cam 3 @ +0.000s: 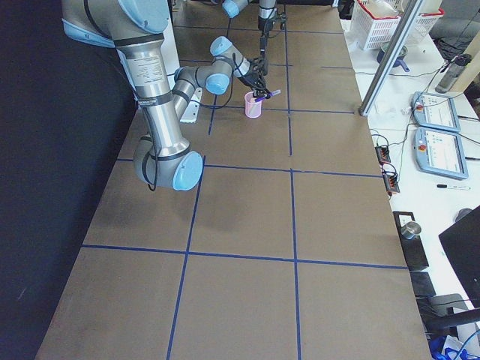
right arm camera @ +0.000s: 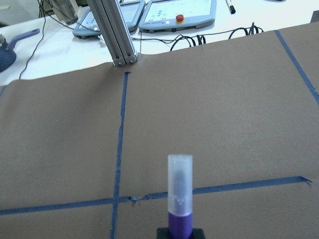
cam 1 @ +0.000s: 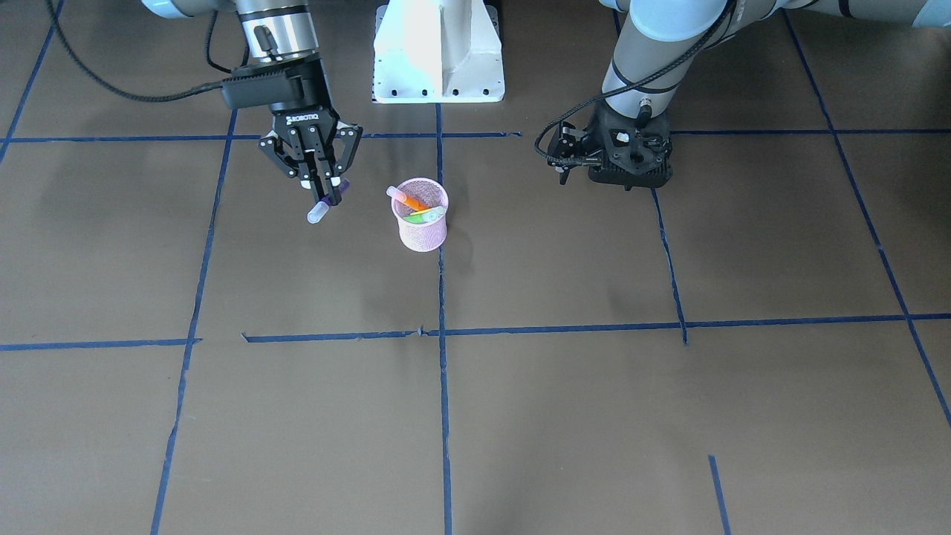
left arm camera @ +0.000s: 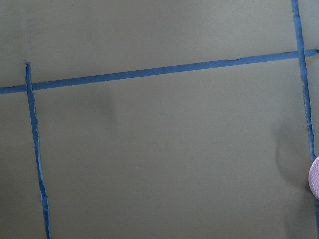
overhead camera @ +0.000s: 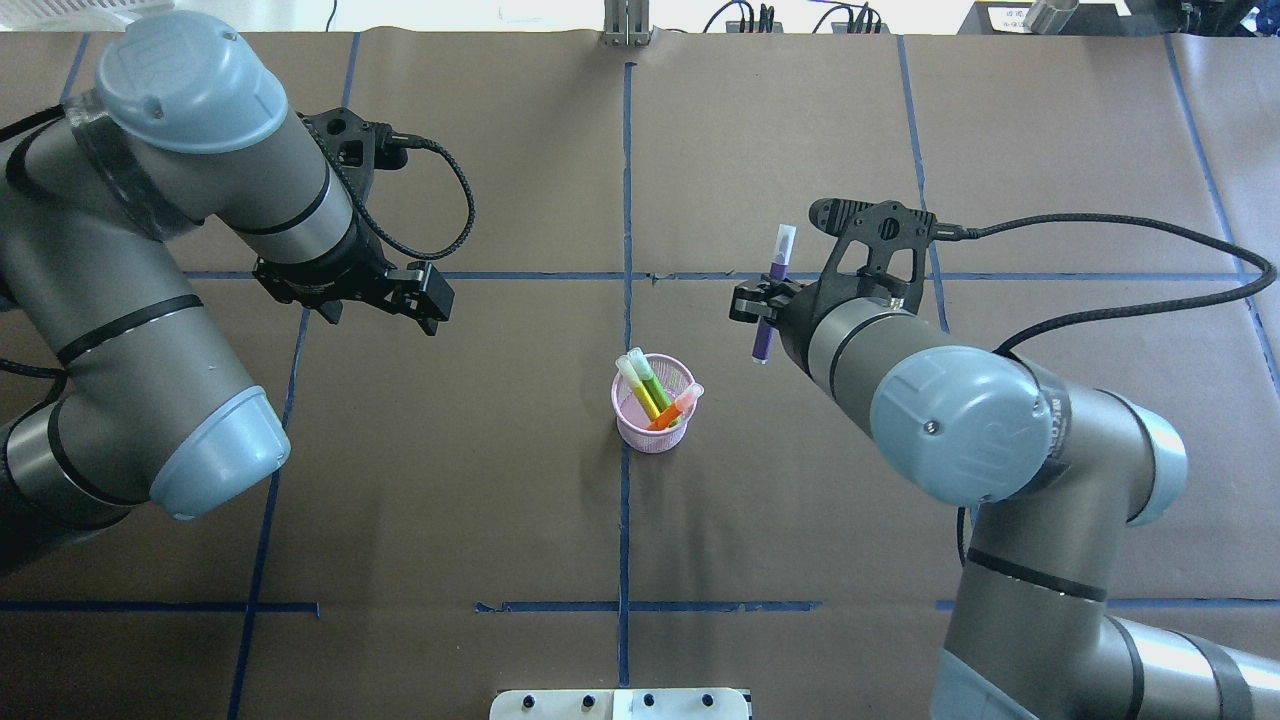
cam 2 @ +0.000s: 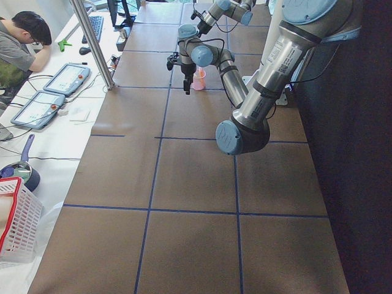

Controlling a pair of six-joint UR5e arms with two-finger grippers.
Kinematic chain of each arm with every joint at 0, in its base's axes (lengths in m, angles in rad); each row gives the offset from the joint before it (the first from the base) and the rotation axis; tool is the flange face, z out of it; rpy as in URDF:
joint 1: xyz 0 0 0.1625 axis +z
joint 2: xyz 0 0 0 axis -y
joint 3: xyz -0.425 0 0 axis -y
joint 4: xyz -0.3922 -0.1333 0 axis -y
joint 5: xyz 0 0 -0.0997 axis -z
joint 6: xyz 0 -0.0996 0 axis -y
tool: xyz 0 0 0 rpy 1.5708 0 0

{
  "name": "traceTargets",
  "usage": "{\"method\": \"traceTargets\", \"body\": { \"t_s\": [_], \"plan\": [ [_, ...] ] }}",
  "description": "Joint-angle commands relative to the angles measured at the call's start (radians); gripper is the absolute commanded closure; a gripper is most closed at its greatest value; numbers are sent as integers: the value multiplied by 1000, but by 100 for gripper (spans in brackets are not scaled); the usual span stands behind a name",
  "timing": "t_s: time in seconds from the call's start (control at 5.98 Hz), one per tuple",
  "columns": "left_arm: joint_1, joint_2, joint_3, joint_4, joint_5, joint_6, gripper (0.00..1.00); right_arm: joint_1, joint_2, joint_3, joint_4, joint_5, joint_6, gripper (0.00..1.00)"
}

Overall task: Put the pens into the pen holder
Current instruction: 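Carry the purple marker with the right gripper over the pen cup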

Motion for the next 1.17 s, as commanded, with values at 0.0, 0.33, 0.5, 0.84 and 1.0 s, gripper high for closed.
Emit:
{"method": "traceTargets", "body": {
  "t_s": [0.0,0.33,0.5,0.84,1.0],
  "plan": [
    [2,2,11,-4,0,-1,0,-61,77,-51,-7,-146,71,100],
    [2,0,13,-5,-2,0,0,-141,163,-178,-6,-302,164,100],
    [2,0,13,-5,-2,0,0,-181,163,-207,-6,-340,211,100],
    [2,0,13,-4,-2,-1,0,-232,151,-215,-6,-421,224,100],
    [2,0,13,-5,-2,-1,0,-243,131,-215,-6,-443,224,100]
  ]
}}
